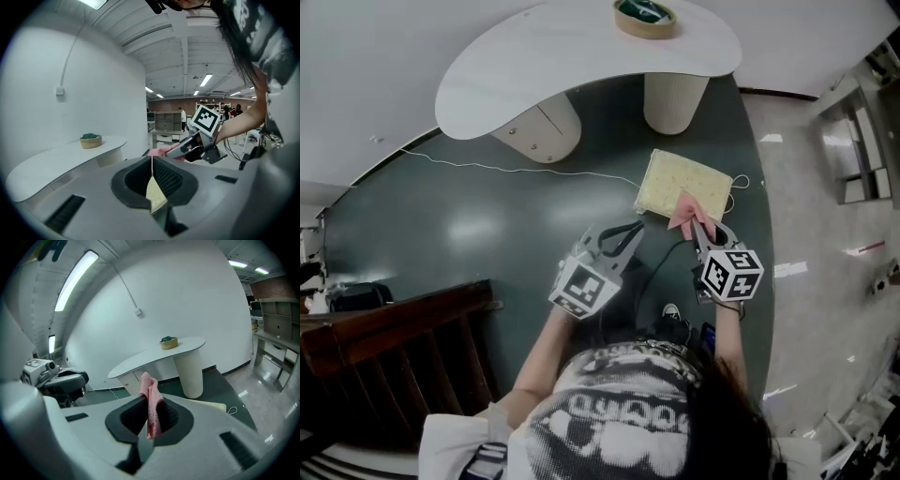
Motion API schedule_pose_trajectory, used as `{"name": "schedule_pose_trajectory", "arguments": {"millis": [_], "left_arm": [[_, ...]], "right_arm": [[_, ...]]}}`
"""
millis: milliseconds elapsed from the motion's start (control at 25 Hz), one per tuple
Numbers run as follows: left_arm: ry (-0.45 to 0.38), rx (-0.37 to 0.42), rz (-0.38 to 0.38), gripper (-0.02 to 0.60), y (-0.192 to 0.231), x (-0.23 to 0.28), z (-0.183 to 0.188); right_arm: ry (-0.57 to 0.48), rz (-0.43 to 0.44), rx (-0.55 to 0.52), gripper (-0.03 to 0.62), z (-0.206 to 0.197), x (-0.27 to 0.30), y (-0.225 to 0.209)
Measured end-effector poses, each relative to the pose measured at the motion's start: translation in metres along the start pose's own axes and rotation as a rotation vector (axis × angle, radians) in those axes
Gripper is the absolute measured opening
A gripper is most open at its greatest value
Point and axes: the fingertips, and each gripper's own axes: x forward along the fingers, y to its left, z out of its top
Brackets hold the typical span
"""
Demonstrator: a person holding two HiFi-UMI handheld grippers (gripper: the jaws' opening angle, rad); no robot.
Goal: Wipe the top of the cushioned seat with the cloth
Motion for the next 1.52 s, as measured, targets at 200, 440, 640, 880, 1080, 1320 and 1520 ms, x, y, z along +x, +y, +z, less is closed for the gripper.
{"name": "schedule_pose_trajectory", "arguments": {"millis": [200, 440, 640, 880, 1080, 1320, 1520], "left_arm": [[0.014, 0.014, -0.091, 0.009, 0.036, 0.016, -0.015], [0.021, 0.051, -0.171, 0.009, 0.063, 0.034, -0.023], [0.025, 0.034, -0.199, 0.009, 0.079, 0.048, -0.035], [0.045, 0.032, -0.210, 0.009, 0.087, 0.071, -0.063], [0.032, 0.049, -0.184, 0.009, 0.110, 0.101, -0.079], [0.053, 0.053, -0.130, 0.009, 0.129, 0.130, -0.120], [0.080, 0.031, -0.093, 0.009, 0.143, 0.152, -0.153]], "right_arm": [[0.037, -0.050, 0.010, 0.011, 0.002, 0.040, -0.003], [0.084, -0.090, 0.032, 0.011, -0.006, 0.075, -0.016], [0.143, -0.094, 0.017, 0.011, -0.013, 0.105, -0.028], [0.181, -0.090, -0.002, 0.011, -0.022, 0.141, -0.053], [0.195, -0.085, 0.038, 0.011, -0.025, 0.184, -0.089], [0.238, -0.083, 0.089, 0.011, -0.058, 0.242, -0.134], [0.273, -0.090, 0.142, 0.011, -0.089, 0.287, -0.166]]}}
